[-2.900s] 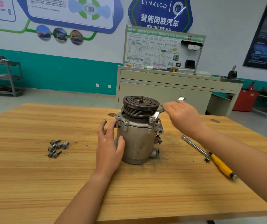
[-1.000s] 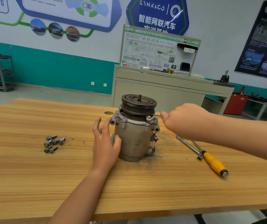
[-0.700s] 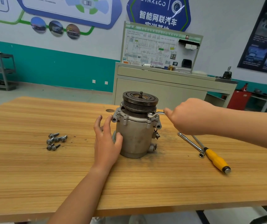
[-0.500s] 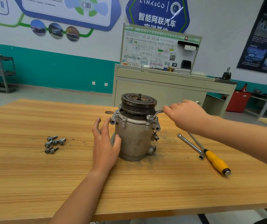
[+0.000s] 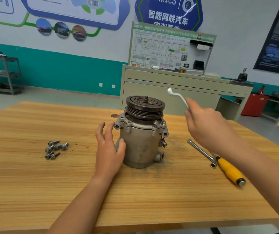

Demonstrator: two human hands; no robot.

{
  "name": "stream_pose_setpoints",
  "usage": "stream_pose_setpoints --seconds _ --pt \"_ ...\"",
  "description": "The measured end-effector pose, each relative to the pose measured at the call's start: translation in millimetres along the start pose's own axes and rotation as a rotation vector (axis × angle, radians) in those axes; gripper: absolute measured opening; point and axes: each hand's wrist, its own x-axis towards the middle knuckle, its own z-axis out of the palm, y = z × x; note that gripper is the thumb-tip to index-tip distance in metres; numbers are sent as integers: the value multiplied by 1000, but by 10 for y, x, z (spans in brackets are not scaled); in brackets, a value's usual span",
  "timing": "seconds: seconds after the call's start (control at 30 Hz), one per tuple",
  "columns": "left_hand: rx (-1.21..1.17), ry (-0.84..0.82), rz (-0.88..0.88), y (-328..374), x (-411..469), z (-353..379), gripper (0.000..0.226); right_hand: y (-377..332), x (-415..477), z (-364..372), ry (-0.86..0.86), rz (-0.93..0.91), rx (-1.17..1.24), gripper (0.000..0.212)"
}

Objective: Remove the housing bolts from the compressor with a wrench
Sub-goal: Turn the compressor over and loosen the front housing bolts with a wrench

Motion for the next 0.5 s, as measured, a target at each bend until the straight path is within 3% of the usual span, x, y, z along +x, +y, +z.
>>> stream_pose_setpoints --seconds 0.07,0.17,0.33,0.5 --pt "1 0 -8 14 -5 -4 55 -112 -122 -173 -140 -32 -220 19" --pt "2 -4 -12 17 -16 -20 55 -238 -203 -267 -249 -66 -383 28" --pt "0 -14 -24 8 -24 -23 54 -364 -187 -255 -330 -71 -429 40" --pt "-2 21 -66 -19 -3 -37 53 -486 -135 -300 -417 -90 -456 31"
